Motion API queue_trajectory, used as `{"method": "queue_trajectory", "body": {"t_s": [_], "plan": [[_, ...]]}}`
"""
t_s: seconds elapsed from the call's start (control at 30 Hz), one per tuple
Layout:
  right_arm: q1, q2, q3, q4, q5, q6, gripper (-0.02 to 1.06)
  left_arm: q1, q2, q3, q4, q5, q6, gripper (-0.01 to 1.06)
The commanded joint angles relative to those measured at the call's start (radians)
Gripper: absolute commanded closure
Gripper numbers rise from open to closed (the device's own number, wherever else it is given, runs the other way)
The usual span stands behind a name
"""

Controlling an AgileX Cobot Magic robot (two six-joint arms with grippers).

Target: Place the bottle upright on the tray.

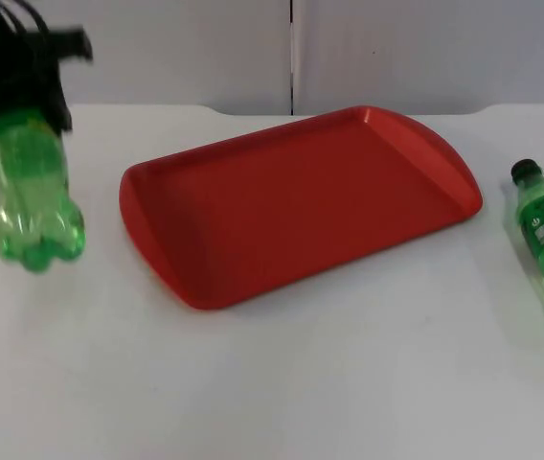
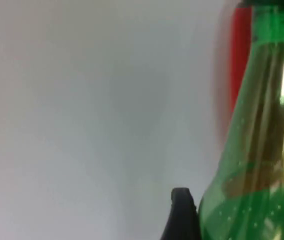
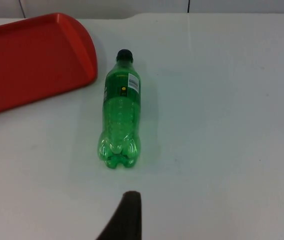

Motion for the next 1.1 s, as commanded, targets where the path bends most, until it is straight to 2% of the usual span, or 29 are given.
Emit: {"method": "queue_trajectory", "body": {"t_s": [0.0,0.17,0.3,0.33,0.47,0.6,0.9,1.03,1.07], "plan": [[-0.005,-0.004,0.002,0.006,-0.005,0.000,0.16,-0.007,-0.072,0.002,-0.023,0.006,0.003,1.05],[-0.005,-0.004,0.002,0.006,-0.005,0.000,0.16,-0.007,-0.226,0.002,-0.045,-0.035,0.054,1.05],[-0.005,-0.004,0.002,0.006,-0.005,0.000,0.16,-0.007,-0.356,0.002,-0.052,-0.127,0.074,1.05],[-0.005,-0.004,0.002,0.006,-0.005,0.000,0.16,-0.007,-0.356,0.002,-0.052,-0.127,0.074,1.05],[-0.005,-0.004,0.002,0.006,-0.005,0.000,0.16,-0.007,-0.432,0.002,-0.052,-0.237,0.149,1.05],[-0.005,-0.004,0.002,0.006,-0.005,0.000,0.16,-0.007,-0.443,0.002,-0.071,-0.310,0.162,1.05],[-0.005,-0.004,0.002,0.006,-0.005,0.000,0.16,-0.007,-0.439,0.004,-0.078,-0.419,0.195,1.05],[-0.005,-0.004,0.002,0.006,-0.005,0.000,0.16,-0.007,-0.439,0.035,-0.078,-0.536,0.214,1.05],[-0.005,-0.004,0.002,0.006,-0.005,0.000,0.16,-0.007,-0.439,0.035,-0.078,-0.536,0.214,1.05]]}}
